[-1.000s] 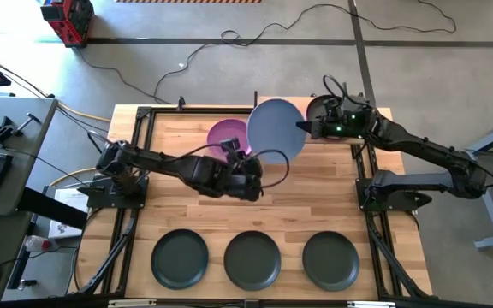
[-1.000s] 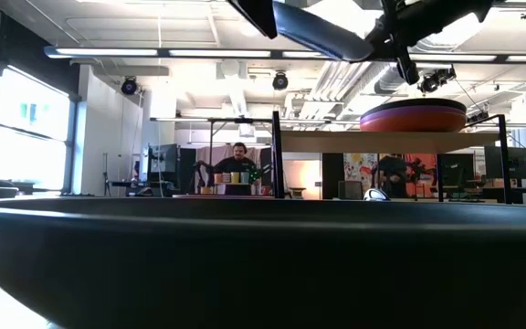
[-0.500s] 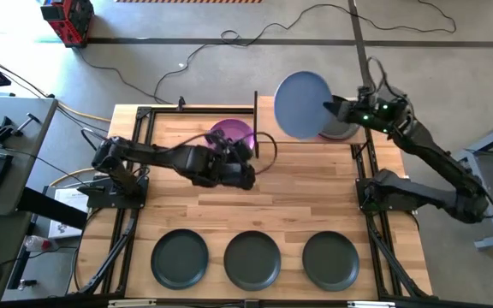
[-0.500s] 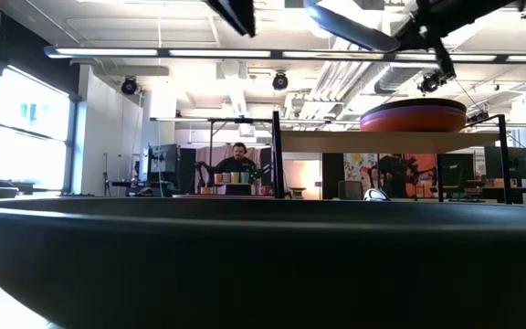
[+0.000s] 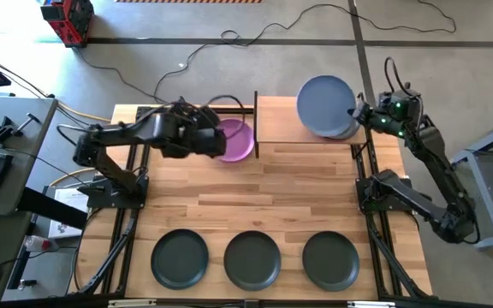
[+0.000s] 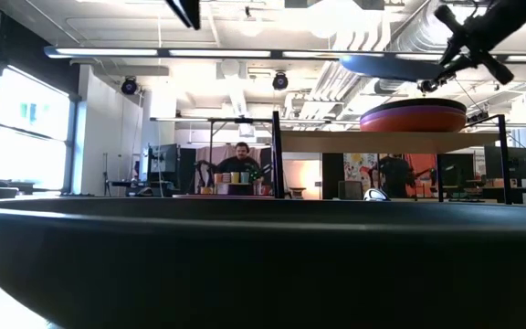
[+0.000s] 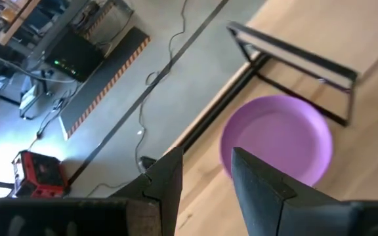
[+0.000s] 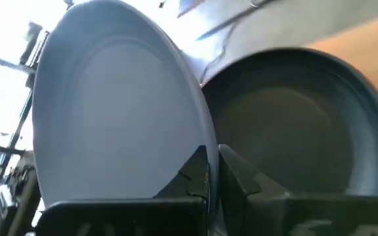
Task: Place and stack plates onto a shelf
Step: Stack the blue plate on top of the black plate on the shelf
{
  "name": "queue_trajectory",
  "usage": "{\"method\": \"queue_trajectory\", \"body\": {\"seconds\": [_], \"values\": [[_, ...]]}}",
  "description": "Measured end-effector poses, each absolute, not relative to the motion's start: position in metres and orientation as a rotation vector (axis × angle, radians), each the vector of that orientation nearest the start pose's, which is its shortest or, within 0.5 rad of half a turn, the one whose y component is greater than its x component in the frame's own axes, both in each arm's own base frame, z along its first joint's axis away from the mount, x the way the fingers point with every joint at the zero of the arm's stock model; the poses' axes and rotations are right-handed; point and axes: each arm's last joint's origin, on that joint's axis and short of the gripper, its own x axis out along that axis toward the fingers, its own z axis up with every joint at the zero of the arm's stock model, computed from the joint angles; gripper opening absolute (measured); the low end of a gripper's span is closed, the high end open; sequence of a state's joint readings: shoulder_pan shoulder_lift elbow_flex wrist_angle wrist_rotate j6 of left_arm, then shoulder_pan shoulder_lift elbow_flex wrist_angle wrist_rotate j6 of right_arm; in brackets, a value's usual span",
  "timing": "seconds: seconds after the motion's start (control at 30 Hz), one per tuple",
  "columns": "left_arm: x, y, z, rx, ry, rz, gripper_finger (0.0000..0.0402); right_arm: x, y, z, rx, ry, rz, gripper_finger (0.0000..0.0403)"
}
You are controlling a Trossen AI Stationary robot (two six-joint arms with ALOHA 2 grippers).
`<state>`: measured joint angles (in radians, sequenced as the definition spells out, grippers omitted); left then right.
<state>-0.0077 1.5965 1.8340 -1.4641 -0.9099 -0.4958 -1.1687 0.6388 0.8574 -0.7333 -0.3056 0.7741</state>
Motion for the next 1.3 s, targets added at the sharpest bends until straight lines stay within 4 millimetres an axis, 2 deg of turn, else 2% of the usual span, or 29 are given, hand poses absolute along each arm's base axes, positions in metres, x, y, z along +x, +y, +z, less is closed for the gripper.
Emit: {"method": "queue_trajectory", "body": {"seconds": [0.3, 0.5, 0.87, 1.3], "values": [[0.233, 0.043, 0.426, 0.101, 0.904, 1.106, 0.0119, 0.044, -0.119, 0.315, 1.248, 0.047, -1.064, 0.0000], [0.216, 0.051, 0.435, 0.062, 0.896, 1.109, 0.0119, 0.040, -0.126, 0.307, 1.315, 0.082, -1.127, 0.0000], [0.212, 0.053, 0.437, 0.107, 0.943, 1.062, 0.0119, 0.033, -0.111, 0.301, 1.360, 0.117, -1.305, 0.0000], [0.210, 0.060, 0.437, 0.179, 1.004, 1.045, 0.0119, 0.033, -0.112, 0.299, 1.386, 0.136, -1.318, 0.0000]]}}
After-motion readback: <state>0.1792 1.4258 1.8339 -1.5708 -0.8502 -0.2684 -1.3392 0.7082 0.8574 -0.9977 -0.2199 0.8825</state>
